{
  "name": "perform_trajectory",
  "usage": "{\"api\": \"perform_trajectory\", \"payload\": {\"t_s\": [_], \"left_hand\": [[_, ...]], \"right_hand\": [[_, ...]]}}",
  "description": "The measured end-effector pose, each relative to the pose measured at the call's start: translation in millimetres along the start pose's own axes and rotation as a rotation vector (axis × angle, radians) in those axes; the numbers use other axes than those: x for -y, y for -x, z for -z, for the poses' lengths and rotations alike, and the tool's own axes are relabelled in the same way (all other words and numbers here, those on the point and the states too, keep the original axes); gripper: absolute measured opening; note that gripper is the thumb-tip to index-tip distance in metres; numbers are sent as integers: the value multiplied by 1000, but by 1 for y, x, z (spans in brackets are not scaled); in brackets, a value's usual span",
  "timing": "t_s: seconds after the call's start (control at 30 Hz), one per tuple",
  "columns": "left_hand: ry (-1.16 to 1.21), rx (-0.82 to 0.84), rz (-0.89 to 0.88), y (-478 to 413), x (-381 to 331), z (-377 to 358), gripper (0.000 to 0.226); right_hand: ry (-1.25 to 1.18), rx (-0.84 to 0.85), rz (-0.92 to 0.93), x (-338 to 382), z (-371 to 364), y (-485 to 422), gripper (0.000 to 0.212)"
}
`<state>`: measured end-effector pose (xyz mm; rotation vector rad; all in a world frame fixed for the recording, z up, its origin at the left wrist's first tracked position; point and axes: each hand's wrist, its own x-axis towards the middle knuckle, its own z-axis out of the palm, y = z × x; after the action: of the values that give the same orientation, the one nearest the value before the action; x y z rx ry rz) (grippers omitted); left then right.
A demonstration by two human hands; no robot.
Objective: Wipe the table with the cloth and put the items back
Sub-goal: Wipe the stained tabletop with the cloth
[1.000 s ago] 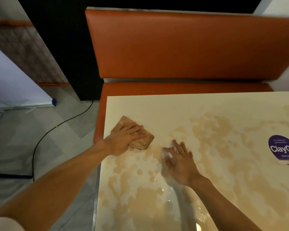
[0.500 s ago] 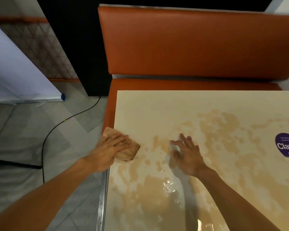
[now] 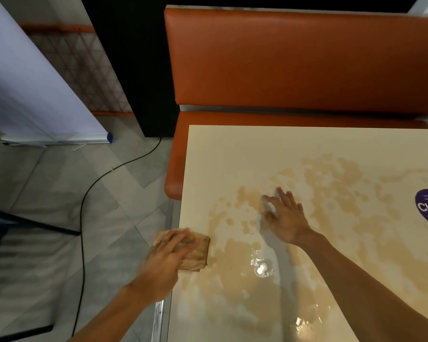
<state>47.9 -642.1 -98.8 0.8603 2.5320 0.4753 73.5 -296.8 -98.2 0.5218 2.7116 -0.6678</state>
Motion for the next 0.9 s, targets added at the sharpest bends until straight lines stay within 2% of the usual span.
{"api": "perform_trajectory", "payload": {"t_s": [0.17,0.27,0.3,0.4,0.5,0.57,0.63,0.9], "left_hand": [[125,73,-28,31,1,3,87],[554,190,-54,24,-3,32,66],[569,149,-87,18,-4,42,68],[429,-36,-131,-10,-1,60,84],[86,-142,-54,-30,-1,50,78],[-39,-78,27,-33,-1,33,78],[-86,5,32,-27,0,15,80],[-114,53,81,26,-16,-30,82]], "right_hand": [[-30,-18,17,6,0,32,46],[-87,-50,44,4,-5,59,45],[-108,-60,50,2,-7,69,45],[-157,-89,54,-3,-18,96,44],[-83,-86,68,-10,-33,114,44],[-29,-46,52,-16,-41,118,47],[-20,-28,42,-20,-46,118,48],[3,-12,16,-24,-55,119,49]]}}
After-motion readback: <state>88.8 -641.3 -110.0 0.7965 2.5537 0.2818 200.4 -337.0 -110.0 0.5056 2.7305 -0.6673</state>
